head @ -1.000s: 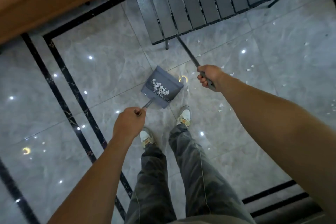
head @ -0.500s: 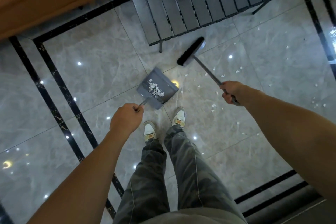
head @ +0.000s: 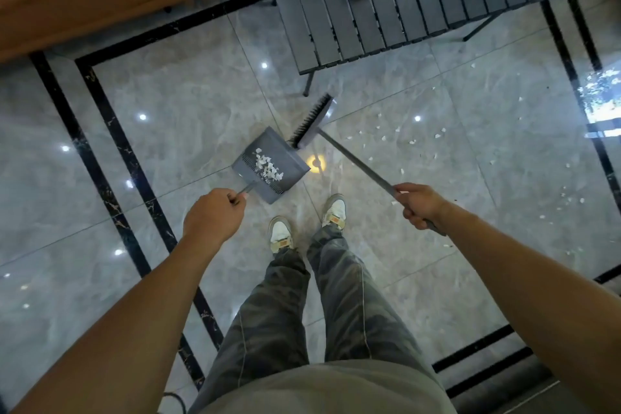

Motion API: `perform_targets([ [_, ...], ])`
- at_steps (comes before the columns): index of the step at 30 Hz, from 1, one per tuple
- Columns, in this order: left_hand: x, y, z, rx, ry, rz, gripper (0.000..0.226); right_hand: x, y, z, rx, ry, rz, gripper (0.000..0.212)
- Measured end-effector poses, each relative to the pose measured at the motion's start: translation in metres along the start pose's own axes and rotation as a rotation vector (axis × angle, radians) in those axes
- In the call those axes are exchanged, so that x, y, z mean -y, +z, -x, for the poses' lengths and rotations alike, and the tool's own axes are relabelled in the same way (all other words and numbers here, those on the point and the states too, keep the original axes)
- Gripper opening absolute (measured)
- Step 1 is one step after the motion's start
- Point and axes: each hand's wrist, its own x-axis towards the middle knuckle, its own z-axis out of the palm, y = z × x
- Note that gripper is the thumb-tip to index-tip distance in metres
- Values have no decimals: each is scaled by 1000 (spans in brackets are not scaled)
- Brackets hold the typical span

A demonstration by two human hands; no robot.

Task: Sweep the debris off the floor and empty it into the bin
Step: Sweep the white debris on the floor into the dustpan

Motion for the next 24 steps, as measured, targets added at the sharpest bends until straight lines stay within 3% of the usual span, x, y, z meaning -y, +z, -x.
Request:
perform_targets([
  [11, 54, -15, 10, -53, -82, -36, 42, -10, 68, 21, 40, -74, 337, 34],
  [17, 60, -15, 5, -38, -116, -57, 42, -25, 44, 25, 12, -110, 582, 34],
  [24, 17, 0, 1, -45, -105, -68, 44, -25, -21, -6, -97, -213, 983, 40],
])
